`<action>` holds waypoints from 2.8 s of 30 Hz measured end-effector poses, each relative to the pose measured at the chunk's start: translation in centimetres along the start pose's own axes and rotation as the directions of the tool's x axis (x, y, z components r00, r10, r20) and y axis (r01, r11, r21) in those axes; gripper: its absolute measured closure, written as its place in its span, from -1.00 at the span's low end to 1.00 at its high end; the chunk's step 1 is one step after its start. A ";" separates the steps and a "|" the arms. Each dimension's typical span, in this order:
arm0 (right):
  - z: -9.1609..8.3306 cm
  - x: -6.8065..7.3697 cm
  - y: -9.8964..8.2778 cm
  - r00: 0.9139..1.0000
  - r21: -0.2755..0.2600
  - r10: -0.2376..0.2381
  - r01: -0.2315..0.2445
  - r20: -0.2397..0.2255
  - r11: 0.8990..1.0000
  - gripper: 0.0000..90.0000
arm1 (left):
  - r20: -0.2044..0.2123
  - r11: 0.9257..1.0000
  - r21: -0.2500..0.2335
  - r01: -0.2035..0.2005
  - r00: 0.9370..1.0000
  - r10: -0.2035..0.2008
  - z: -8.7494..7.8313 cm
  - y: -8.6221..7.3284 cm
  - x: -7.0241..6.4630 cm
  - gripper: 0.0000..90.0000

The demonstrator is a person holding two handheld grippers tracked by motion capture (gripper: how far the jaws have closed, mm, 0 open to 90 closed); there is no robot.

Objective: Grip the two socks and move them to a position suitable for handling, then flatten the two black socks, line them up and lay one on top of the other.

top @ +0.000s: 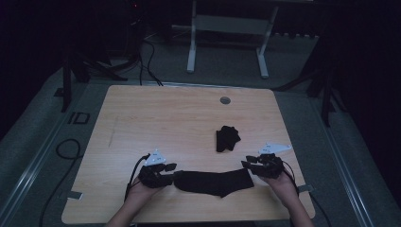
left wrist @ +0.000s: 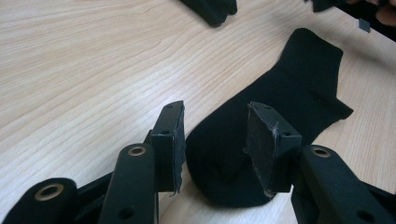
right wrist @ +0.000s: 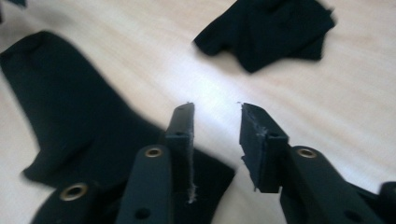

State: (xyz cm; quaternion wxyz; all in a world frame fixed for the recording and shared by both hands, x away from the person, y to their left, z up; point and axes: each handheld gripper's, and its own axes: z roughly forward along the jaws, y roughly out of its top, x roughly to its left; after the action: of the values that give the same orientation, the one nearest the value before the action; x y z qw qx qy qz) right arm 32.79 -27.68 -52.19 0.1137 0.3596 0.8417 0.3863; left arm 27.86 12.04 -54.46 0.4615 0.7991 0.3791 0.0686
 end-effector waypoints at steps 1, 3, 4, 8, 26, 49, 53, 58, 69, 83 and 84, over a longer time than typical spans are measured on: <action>0.0 0.0 0.0 1.000 0.000 0.000 0.000 0.000 1.000 0.40 | 0.000 1.000 0.000 0.000 1.000 0.000 0.0 0.0 0.0 0.27; 0.8 -1.1 1.2 1.000 -0.005 0.019 -0.019 0.016 1.000 0.28 | 0.017 1.000 -0.009 0.006 1.000 -0.005 0.6 0.5 -0.1 0.27; 1.1 -1.5 1.7 0.999 -0.007 0.031 -0.031 0.020 0.999 0.22 | 0.020 1.000 -0.010 0.002 1.000 -0.001 0.8 0.7 -0.3 0.26; 2.4 -2.5 3.1 0.998 0.000 0.047 -0.047 0.035 0.999 0.08 | 0.025 1.000 -0.008 -0.010 1.000 0.010 1.2 0.9 -0.6 0.20; 10.8 -3.2 6.3 0.987 0.110 -0.004 -0.014 0.161 0.994 0.34 | 0.049 1.000 -0.018 -0.005 0.999 0.006 2.7 1.5 -1.0 -0.18; 6.4 1.2 6.9 0.988 -0.003 -0.102 0.103 0.117 0.995 0.77 | 0.006 0.999 -0.044 0.002 1.000 -0.002 2.5 4.3 -1.3 -0.14; 6.2 3.7 7.1 0.970 0.023 -0.208 0.207 0.126 0.978 0.79 | 0.020 0.998 -0.062 0.028 0.999 -0.027 2.7 6.5 -1.1 -0.14; 6.9 5.4 6.7 0.965 0.032 -0.250 0.248 0.079 0.968 0.79 | 0.036 0.996 -0.056 0.063 0.997 -0.062 3.8 7.8 -0.5 -0.14; 8.2 7.6 6.6 0.946 0.038 -0.320 0.318 0.058 0.947 0.79 | 0.022 0.985 0.042 0.166 0.986 -0.167 7.5 9.0 1.9 -0.01; 8.5 7.4 6.5 0.954 0.056 -0.300 0.299 0.013 0.953 0.21 | -0.015 0.997 0.063 0.040 0.999 -0.039 7.1 9.3 1.1 0.97; 8.2 7.1 6.3 0.958 0.065 -0.285 0.284 0.007 0.957 0.13 | -0.019 0.997 0.062 0.036 0.999 -0.035 6.5 9.1 1.3 0.97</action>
State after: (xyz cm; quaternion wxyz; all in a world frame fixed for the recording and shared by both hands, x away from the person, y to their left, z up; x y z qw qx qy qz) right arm 34.84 -15.33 -52.57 0.1635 0.2410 0.8956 0.3364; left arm 36.75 5.85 -51.30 0.4340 0.8056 0.3994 0.0558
